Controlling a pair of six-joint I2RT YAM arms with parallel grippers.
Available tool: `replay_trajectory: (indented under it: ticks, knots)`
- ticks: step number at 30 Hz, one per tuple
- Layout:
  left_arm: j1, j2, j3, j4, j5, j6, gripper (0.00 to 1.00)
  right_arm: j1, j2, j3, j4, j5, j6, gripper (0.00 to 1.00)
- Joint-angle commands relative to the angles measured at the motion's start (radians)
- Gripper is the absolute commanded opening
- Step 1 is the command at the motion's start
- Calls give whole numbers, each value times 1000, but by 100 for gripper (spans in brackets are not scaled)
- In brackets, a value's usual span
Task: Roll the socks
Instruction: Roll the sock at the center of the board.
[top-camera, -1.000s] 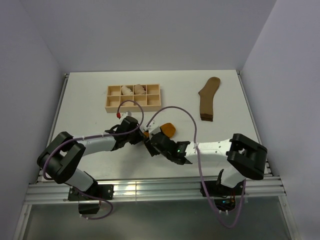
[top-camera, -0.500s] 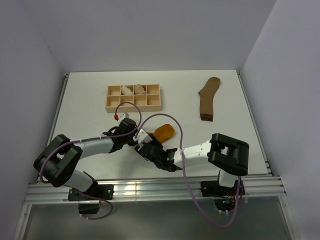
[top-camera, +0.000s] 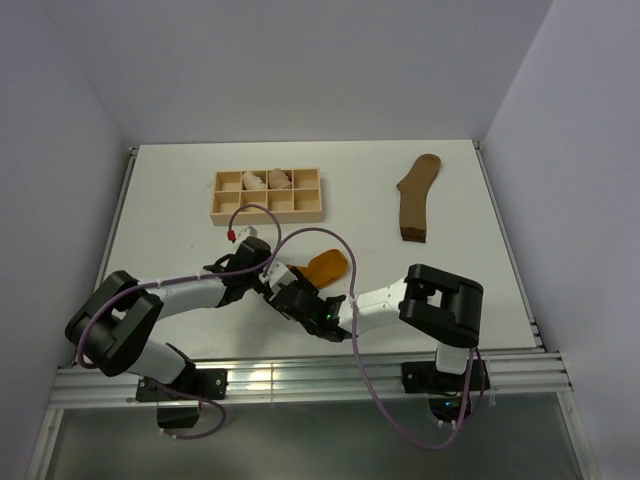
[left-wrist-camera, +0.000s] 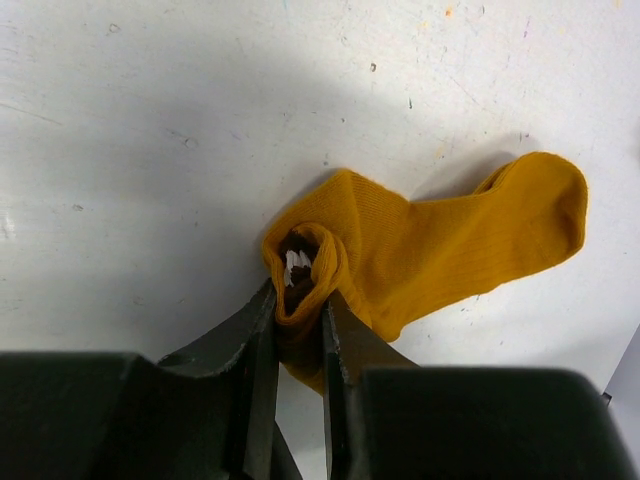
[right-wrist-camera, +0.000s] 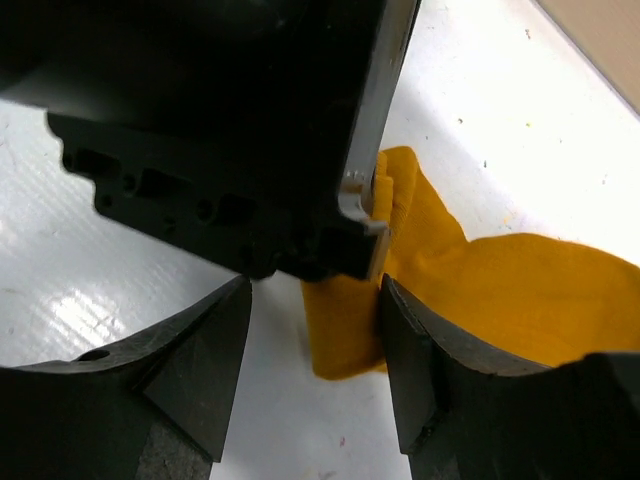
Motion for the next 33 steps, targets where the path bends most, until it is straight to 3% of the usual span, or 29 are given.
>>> replay_trajectory:
  ticks: [1, 5, 6, 12, 16, 17, 21, 25, 29, 33]
  knots:
    - [-4, -21, -13, -51, 1, 15, 0, -2, 51, 55, -22, -34, 14, 60]
    - [-4, -35, -16, -57, 1, 6, 1, -16, 76, 57, -38, -34, 56, 50]
    - [-4, -39, -19, -55, 1, 0, 2, -19, 80, 63, -48, -26, 65, 42]
    - [-3, -50, -30, -42, 11, -24, 9, -31, 103, 74, -103, -29, 125, 14]
    - [-1, -70, -45, -45, -15, -58, 27, -48, 71, 55, -127, -76, 183, 3]
    - [0, -88, -56, -43, -29, -75, 37, -53, 57, 46, -138, -93, 195, 1]
    - [16, -143, -82, -48, -58, -109, 55, -83, 33, 33, -176, -153, 268, 0]
    - [27, -202, -102, -49, -95, -133, 63, -122, -16, 0, -177, -222, 344, 0]
    - [30, -262, -134, -16, -97, -138, 63, -171, -68, -55, -137, -284, 372, 0]
    - [33, -234, -76, 3, -54, 7, 58, -180, -89, -81, -106, -314, 332, 0]
